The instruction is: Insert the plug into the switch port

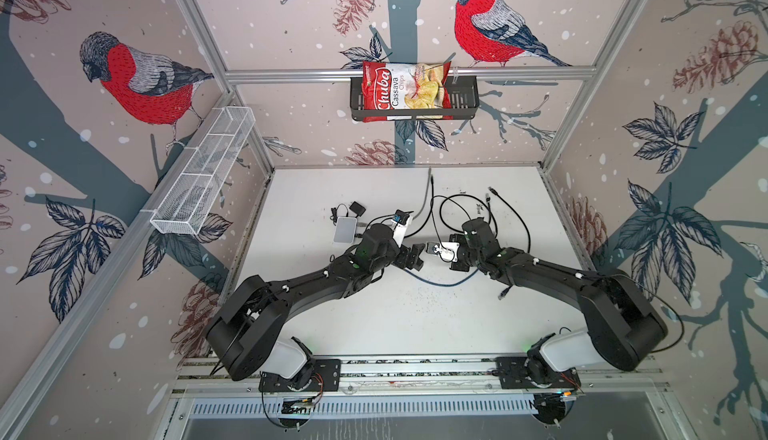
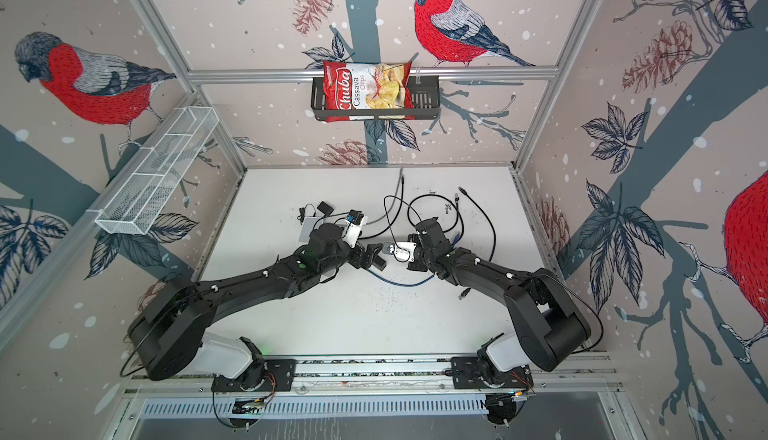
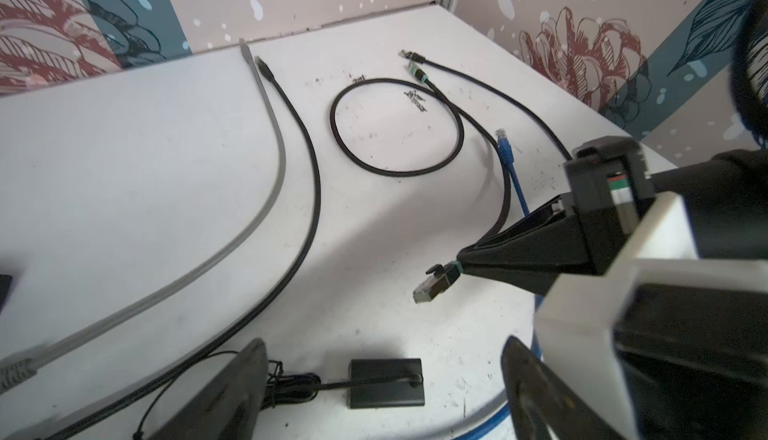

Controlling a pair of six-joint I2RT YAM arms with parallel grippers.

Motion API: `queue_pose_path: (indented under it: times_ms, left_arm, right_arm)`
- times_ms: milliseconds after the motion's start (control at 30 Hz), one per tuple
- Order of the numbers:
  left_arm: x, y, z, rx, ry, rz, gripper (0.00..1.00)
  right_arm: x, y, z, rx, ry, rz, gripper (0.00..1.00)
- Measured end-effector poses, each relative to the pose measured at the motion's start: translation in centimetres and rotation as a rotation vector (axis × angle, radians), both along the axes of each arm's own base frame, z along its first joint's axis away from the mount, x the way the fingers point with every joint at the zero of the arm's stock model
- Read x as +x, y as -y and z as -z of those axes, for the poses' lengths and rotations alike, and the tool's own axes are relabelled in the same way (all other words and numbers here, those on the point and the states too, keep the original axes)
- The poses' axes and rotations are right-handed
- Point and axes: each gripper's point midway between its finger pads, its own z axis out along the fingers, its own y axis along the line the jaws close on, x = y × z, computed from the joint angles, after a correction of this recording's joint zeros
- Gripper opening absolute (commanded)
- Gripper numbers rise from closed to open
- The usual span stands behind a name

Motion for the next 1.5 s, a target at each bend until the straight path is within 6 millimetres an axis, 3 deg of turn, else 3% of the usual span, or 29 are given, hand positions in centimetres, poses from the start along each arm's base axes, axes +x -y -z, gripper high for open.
queue_pose_path:
  times_ms: [267,533,833,1033,1500]
  left_arm:
    - [0.2,0.8,2.1,0.023,-0.134,0.006,0.85]
    - [0.5,1.0,1.4,-0.099,-0.220,0.026,0.83]
    - [0.4,2.2,2.7,-0.201,-0.344,0.112,0.70]
    - [0.4,3.0,1.9,-0.236,-0.336,0.155,0.66]
    - [0.8,4.2,2.4,-0.245,-0.366,0.198,0.34]
  right_arm:
    - [-0.4,-0.1,-0.8,0.046,0.053,-0.002,0.00]
    - [-0.3,-0.2,-1.3,0.071,0.085,-0.004,0.00]
    - [-0.3,-0.4,-1.7,0.094,0.097,-0.009,0.00]
    - [-0.3,-0.5,-1.8,0.103,0.093,-0.006,0.00]
    - [-0.1,-0.6,-2.4,0.116,0.111,-0.006,0.00]
